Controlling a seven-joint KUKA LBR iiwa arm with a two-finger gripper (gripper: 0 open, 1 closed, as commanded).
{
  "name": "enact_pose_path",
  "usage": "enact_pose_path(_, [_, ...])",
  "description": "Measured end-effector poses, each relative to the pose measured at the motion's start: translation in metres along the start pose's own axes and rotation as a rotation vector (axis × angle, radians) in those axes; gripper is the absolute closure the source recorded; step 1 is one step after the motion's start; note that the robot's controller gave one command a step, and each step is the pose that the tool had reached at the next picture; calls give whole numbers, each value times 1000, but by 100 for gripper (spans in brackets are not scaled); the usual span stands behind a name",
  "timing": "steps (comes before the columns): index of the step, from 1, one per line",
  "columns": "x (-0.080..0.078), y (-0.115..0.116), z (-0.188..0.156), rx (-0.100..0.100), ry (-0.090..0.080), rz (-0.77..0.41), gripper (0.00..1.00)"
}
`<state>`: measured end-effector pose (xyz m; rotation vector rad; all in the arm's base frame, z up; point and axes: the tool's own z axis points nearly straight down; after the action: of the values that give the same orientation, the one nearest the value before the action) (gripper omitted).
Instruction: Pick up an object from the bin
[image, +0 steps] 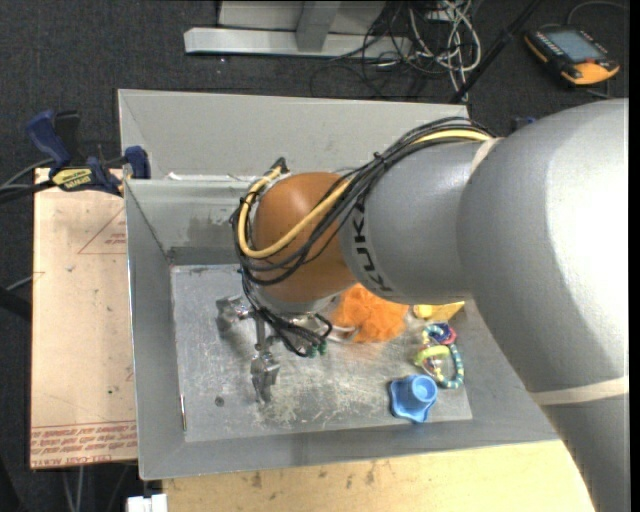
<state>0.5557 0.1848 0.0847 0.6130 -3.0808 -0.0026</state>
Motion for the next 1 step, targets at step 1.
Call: enact_pose_path(1, [23, -23, -25, -1, 4, -125, 0])
